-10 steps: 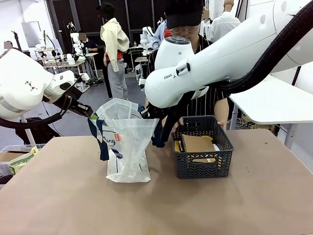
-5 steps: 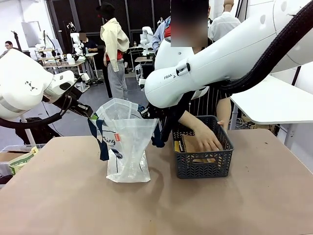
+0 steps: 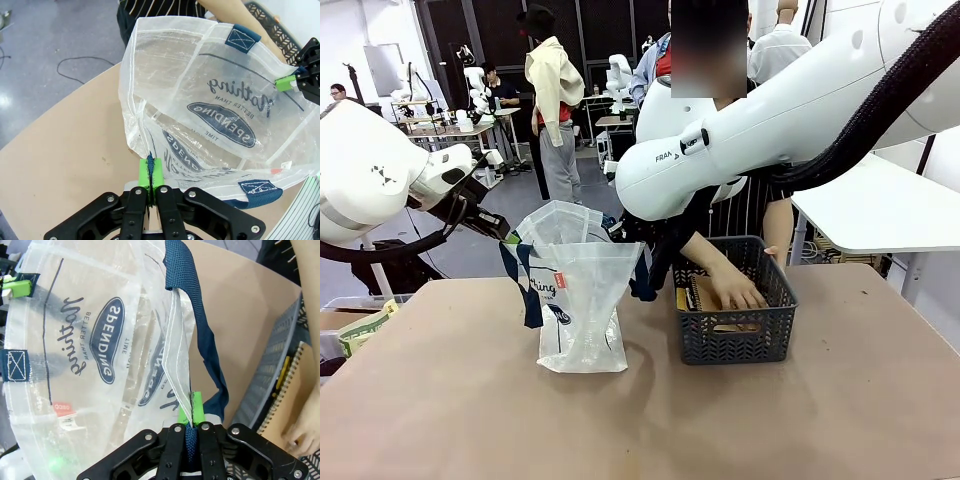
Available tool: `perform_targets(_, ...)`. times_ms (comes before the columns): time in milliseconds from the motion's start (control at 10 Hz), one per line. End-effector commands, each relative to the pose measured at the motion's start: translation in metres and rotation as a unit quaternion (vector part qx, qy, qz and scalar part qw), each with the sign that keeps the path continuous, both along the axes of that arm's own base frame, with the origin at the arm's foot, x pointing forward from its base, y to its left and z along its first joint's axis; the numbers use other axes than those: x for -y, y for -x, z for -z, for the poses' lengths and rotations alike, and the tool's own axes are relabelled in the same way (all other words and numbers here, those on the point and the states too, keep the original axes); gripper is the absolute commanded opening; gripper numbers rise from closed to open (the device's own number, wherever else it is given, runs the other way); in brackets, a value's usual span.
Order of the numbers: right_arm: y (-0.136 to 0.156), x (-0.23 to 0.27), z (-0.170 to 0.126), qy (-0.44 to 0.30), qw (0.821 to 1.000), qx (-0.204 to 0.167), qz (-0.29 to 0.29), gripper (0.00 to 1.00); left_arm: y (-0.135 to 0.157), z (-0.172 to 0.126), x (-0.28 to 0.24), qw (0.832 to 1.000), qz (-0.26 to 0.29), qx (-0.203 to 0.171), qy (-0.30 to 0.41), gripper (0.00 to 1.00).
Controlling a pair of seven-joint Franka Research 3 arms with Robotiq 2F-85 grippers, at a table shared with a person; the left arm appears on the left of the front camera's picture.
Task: Transfer purchased items from the store into the shopping bag.
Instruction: Move the Reusable shopping bag to the right side of the table.
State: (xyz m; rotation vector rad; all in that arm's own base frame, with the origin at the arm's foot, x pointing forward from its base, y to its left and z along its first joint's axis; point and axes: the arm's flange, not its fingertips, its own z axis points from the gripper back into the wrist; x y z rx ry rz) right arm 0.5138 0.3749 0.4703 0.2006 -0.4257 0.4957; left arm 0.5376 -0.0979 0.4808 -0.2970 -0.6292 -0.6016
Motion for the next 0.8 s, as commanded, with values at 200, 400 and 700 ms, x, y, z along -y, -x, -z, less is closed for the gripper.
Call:
perform_targets(200,0.0010,0.0019,-0.0014,-0.003,1.000,-0.002,0.002,0.00,-0.0012,-0.0006,-0.0030,1.000,0.003,0.003,-0.004,0.00)
perform_targets(400,0.0010,0.0019,-0.0014,-0.003,1.000,-0.002,0.002,0.00,-0.0012,-0.0006,-0.0030,1.000,0.003,0.003,-0.004,0.00)
perform_targets(700,0.0010,0.0019,-0.0014,-0.003,1.000,-0.002,0.002,0.00,-0.0012,-0.0006,-0.0030,1.000,0.003,0.003,-0.004,0.00)
